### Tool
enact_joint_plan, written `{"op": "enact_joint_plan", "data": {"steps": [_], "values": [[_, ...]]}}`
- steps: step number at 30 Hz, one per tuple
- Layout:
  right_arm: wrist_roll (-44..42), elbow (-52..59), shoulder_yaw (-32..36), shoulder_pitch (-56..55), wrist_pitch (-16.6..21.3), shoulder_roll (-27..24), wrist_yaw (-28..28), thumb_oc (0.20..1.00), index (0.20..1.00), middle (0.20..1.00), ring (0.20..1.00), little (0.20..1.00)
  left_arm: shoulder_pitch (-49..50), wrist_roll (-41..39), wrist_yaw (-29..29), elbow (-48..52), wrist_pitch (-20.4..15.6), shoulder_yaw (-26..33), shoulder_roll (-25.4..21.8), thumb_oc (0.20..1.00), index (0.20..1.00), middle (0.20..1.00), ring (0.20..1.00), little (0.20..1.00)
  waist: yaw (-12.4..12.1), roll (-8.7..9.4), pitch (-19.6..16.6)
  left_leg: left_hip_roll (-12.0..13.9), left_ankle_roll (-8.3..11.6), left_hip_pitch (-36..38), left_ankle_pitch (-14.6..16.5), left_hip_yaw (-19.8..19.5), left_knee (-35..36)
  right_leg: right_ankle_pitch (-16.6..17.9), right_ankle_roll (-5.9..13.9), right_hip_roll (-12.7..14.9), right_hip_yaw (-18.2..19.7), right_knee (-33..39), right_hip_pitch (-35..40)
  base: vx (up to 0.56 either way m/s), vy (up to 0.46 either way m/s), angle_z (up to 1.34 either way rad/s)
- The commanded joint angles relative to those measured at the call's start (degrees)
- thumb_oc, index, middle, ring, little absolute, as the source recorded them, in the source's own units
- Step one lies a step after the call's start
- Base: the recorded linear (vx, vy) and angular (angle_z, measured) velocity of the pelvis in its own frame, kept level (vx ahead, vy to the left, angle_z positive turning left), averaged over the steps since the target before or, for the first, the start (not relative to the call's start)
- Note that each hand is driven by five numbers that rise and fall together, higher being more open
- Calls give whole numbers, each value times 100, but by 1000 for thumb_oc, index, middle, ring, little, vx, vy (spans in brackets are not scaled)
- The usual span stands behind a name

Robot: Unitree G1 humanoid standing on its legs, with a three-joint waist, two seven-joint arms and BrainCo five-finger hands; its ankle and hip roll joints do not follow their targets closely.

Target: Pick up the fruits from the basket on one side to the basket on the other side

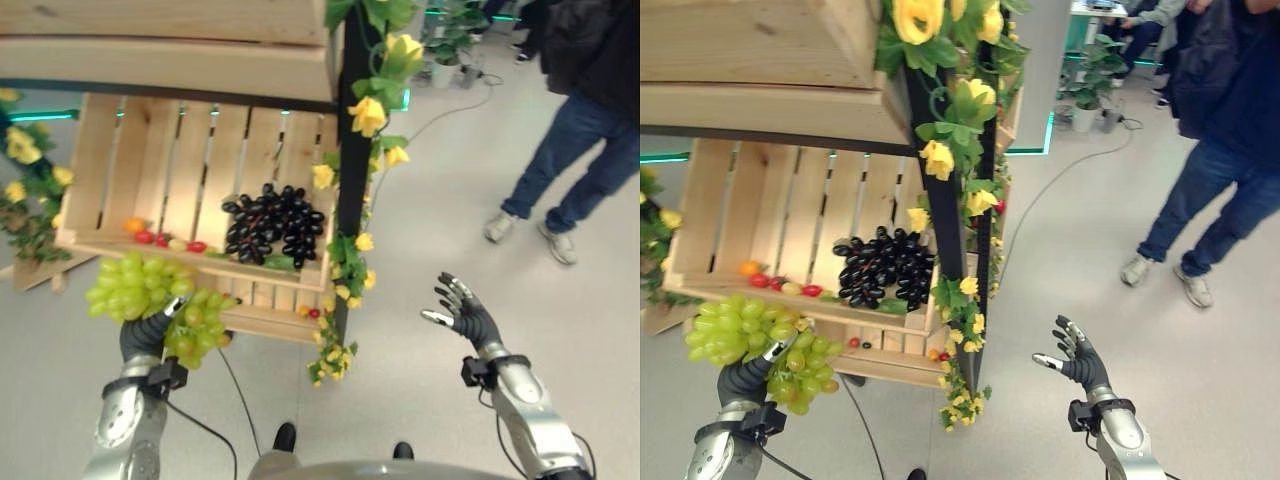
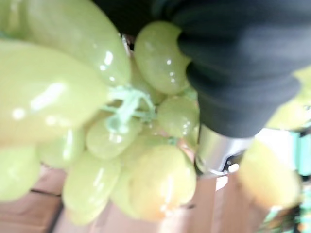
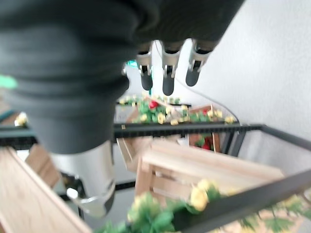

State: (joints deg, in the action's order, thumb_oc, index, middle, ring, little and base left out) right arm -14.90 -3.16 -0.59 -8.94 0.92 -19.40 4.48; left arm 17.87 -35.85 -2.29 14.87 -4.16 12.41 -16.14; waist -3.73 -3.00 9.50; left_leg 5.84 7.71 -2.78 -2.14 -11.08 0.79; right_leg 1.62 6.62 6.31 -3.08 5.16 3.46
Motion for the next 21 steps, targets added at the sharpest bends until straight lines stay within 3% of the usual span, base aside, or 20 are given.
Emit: {"op": "enact_joint_plan", "data": {"steps": [1,4,8,10,11,12,14,15,16,17,18,20,21], "values": [[-94,212,26,293,272,-232,69,1000,1000,1000,1000,1000,-90,-267,204,778,-483,343,-133,200,200,200,200,200,-57,164,-105,61,-11,-355,63,-244,-369,-594,-60,56,89,-168,148,-86,-140,1],[-131,201,105,246,296,-308,59,1000,1000,1000,1000,1000,66,-416,296,806,-433,355,20,200,200,200,200,200,-77,8,-9,193,120,-385,-145,-454,-329,-661,-162,-79,-126,-74,309,-102,-126,15],[-125,181,193,224,338,-361,-22,1000,1000,1000,1000,1000,68,-469,313,721,-414,286,45,200,200,200,200,200,-67,-62,142,310,231,-553,-430,-439,-371,-739,-266,-188,-463,-148,365,-111,-105,44],[-68,158,305,210,381,-362,-177,1000,1000,1000,1000,1000,15,-498,321,626,-369,187,78,200,200,200,200,200,81,-10,209,536,120,-730,-563,478,-403,-716,-280,-162,-847,-57,394,-182,-76,109],[-44,162,315,258,379,-327,-208,1000,1000,1000,1000,1000,-71,-485,346,540,-326,138,54,200,200,200,200,200,144,39,170,539,65,-649,-312,858,-692,-606,-226,-99,-964,-49,257,-166,-49,112],[-43,163,315,258,377,-325,-208,1000,1000,1000,1000,1000,-74,-485,349,534,-328,138,52,200,200,200,200,200,137,40,167,540,61,-655,-293,865,-710,-608,-221,-97,-958,-50,254,-140,-53,97],[-89,169,261,284,354,-317,-117,1000,1000,1000,1000,1000,-52,-376,389,507,-327,169,19,200,200,200,200,200,76,162,129,105,-4,-427,425,540,-1225,-512,-248,7,-941,-54,178,-107,-53,41],[-98,137,235,284,327,-306,-59,1000,1000,1000,1000,1000,-56,-337,418,508,-295,176,13,200,200,200,200,200,74,195,97,-74,-62,-368,560,433,-1263,-467,-260,22,-974,-33,116,-100,-26,-13],[-98,133,233,283,328,-305,-57,1000,1000,1000,1000,1000,-52,-335,418,511,-292,178,13,200,200,200,200,200,84,196,96,-79,-68,-368,578,424,-1276,-478,-255,25,-985,-34,126,-114,-26,-26],[-104,55,168,296,290,-262,-3,1000,1000,1000,1000,1000,-143,-282,436,568,-262,166,12,200,200,200,200,200,86,314,66,-462,-198,-222,1070,281,-1665,-407,-263,88,-1048,-24,28,-82,-22,23],[-93,32,139,318,271,-228,10,1000,1000,1000,1000,1000,-198,-253,445,582,-264,142,4,200,200,200,200,200,105,333,45,-602,-283,-143,1254,212,-1729,-390,-246,89,-1065,-27,-2,-129,-6,44],[-146,-7,118,360,256,-153,21,1000,1000,1000,1000,1000,-319,-217,427,586,-297,115,-17,200,200,200,200,200,161,351,28,-799,-426,-22,1441,222,-1782,-301,-237,111,-1052,-57,-112,-86,69,19],[-164,-11,105,363,250,-129,31,1000,1000,1000,1000,1000,-372,-221,392,596,-319,123,-46,200,200,200,200,200,203,332,4,-770,-449,55,1453,308,-1657,-272,-229,102,-1066,-76,-162,-79,97,-2]]}}
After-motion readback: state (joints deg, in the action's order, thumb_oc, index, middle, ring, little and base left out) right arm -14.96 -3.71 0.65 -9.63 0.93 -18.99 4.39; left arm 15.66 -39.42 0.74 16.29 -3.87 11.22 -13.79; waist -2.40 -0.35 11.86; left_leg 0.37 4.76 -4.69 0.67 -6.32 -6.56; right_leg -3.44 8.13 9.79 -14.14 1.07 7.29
